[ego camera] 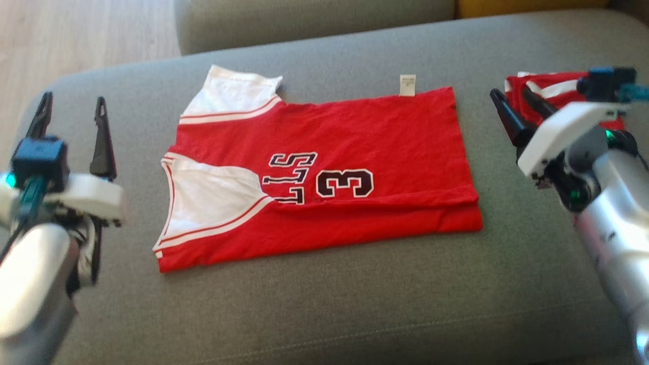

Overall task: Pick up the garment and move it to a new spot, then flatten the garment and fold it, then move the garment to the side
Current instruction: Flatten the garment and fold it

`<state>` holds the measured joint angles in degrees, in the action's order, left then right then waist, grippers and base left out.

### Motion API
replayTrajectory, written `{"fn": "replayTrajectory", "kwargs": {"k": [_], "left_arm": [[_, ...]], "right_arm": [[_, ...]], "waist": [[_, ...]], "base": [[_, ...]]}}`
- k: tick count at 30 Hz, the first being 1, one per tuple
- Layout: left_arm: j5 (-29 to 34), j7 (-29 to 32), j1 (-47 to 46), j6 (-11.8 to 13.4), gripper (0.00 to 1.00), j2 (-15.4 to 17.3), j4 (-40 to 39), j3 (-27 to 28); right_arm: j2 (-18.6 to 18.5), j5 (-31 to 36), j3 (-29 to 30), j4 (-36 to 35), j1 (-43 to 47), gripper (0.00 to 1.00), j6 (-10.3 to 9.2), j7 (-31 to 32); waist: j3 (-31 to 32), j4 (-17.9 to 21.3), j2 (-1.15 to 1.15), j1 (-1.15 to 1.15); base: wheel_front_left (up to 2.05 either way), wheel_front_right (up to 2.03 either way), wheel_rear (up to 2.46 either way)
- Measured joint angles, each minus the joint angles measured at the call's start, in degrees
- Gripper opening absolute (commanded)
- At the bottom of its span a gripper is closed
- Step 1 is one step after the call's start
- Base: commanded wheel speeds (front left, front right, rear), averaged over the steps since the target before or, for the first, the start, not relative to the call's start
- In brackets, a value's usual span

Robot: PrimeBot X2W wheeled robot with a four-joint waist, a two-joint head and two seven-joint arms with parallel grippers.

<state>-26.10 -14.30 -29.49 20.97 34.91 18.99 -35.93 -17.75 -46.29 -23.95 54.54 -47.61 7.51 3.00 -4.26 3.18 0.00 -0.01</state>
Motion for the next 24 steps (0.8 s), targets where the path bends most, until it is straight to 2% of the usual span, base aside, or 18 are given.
{"fn": "replayTrajectory", "kwargs": {"k": [4,6,10,11,12,14,18,21,24], "left_arm": [[-0.9,0.0,8.8,3.7,1.0,-2.7,-11.0,7.6],[-0.5,0.0,13.7,5.3,1.0,-4.5,-15.0,10.1],[2.1,0.0,22.6,6.3,1.0,-8.9,-21.1,13.4],[2.6,0.0,24.4,6.4,1.0,-10.3,-22.2,14.3],[3.9,0.0,27.3,6.5,1.0,-13.1,-24.0,15.8],[5.6,0.0,29.6,6.2,1.0,-15.3,-25.1,17.1],[9.7,0.0,33.4,3.9,1.0,-18.4,-25.0,18.8],[12.6,0.0,35.0,2.0,1.0,-20.4,-23.3,19.9],[14.8,0.0,35.5,0.0,1.0,-21.9,-21.4,20.8]], "right_arm": [[-1.5,2.4,-0.1,-5.1,5.4,1.0,0.0,-10.9],[-2.9,8.1,0.3,-5.6,8.1,1.0,0.0,-15.4],[-2.3,16.4,7.3,-10.7,14.1,1.0,0.0,-17.2],[-1.3,18.8,10.2,-13.7,15.9,1.0,0.0,-17.2],[1.6,23.9,16.0,-20.9,20.3,1.0,0.0,-17.3],[5.1,28.1,20.6,-27.4,25.3,1.0,0.0,-17.5],[11.1,35.7,25.5,-36.3,35.7,1.0,0.0,-17.5],[13.1,38.9,28.3,-40.3,40.5,1.0,0.0,-17.5],[14.1,39.4,29.7,-41.7,42.7,1.0,0.0,-17.5]], "waist": [[2.0,-0.1,0.0,0.0],[2.9,-0.3,0.0,0.0],[4.1,-0.5,0.0,0.0],[4.2,-0.4,0.0,0.0],[4.3,-0.4,0.0,0.0],[4.4,-0.4,0.0,0.0],[4.4,-0.5,0.0,0.0],[4.3,-1.0,0.0,0.0],[4.1,-1.4,0.0,0.0]], "base": [[0.0,0.0,0.0],[0.0,0.0,0.0],[0.0,0.0,0.0],[0.0,0.0,0.0],[0.0,0.0,0.0],[0.0,0.0,0.0],[0.0,0.0,0.0],[0.0,0.0,0.0],[0.0,0.0,0.0]]}}
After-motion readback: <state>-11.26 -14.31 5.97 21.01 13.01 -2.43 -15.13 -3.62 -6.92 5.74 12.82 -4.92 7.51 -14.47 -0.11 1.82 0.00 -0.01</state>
